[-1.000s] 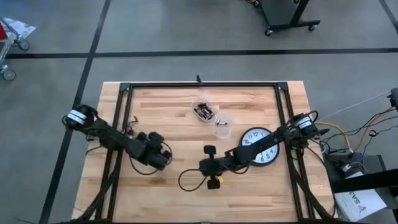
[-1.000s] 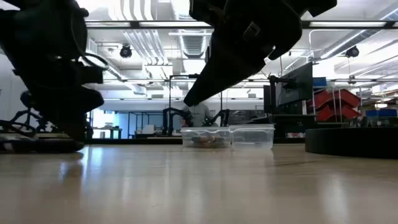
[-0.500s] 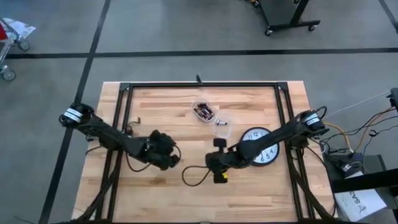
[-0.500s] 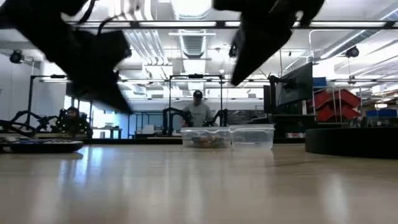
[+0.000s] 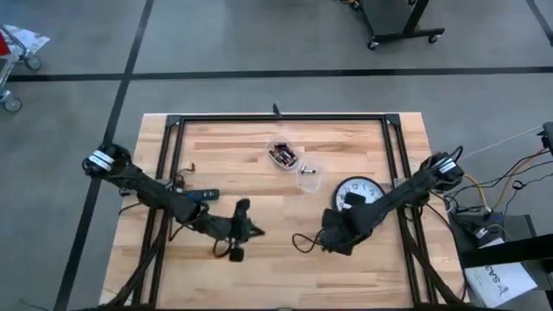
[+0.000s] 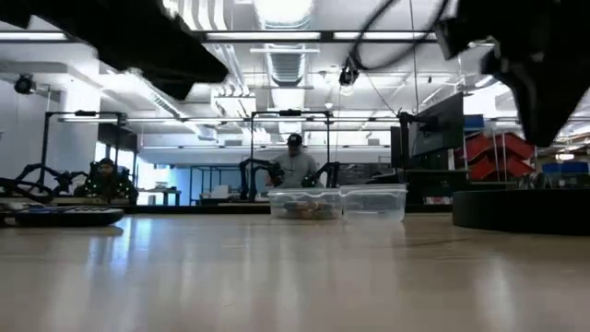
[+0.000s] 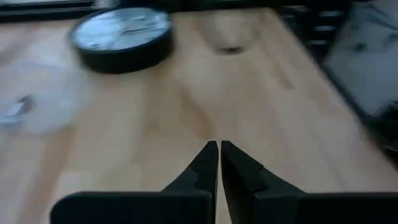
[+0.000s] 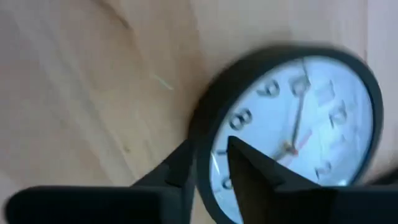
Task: Insert battery
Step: Adjust the wall clock
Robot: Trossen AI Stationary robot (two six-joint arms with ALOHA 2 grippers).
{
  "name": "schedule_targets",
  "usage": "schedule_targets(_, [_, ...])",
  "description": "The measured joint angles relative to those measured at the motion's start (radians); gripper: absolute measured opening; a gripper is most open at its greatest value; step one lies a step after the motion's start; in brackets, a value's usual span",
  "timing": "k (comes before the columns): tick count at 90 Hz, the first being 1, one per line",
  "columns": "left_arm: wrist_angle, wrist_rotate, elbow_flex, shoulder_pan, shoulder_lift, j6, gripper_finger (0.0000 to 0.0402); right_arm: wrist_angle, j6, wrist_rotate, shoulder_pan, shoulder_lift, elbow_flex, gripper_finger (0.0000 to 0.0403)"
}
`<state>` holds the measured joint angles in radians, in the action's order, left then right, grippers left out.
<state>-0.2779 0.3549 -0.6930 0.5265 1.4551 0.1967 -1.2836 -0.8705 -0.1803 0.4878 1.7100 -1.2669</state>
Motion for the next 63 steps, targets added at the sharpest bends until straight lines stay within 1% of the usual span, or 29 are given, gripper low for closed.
schedule_targets(7, [0.002, -0.003, 0.000, 0.036, 0.000, -0.004, 0.0000, -0.001, -0.055, -0.002, 0.003, 0.000, 0.033, 0.0114])
schedule_targets(13, [-0.002, -0.003, 0.000, 0.056, 0.000, 0.005, 0.0000, 0.006, -0.072, -0.002, 0.003, 0.000, 0.064, 0.0129])
schedule_targets(19, [-0.002, -0.003, 0.000, 0.067, 0.004, 0.031, 0.0003, 0.020, -0.074, 0.006, -0.003, 0.000, 0.096, 0.0140])
schedule_targets(26, [-0.010, -0.002, 0.000, 0.074, 0.020, 0.043, 0.0012, 0.081, -0.075, 0.033, -0.012, 0.000, 0.131, 0.0147])
schedule_targets(42, [-0.080, 0.000, 0.000, 0.074, 0.095, 0.048, 0.0043, 0.235, -0.043, 0.050, -0.014, 0.000, 0.184, 0.0153])
schedule_targets(53, [-0.111, 0.022, 0.000, 0.072, 0.140, 0.048, 0.0068, 0.286, -0.037, 0.039, -0.017, -0.003, 0.188, 0.0150])
schedule_targets(63, [-0.114, 0.030, 0.001, 0.068, 0.158, 0.051, 0.0083, 0.300, -0.022, 0.039, -0.017, 0.000, 0.158, 0.0141])
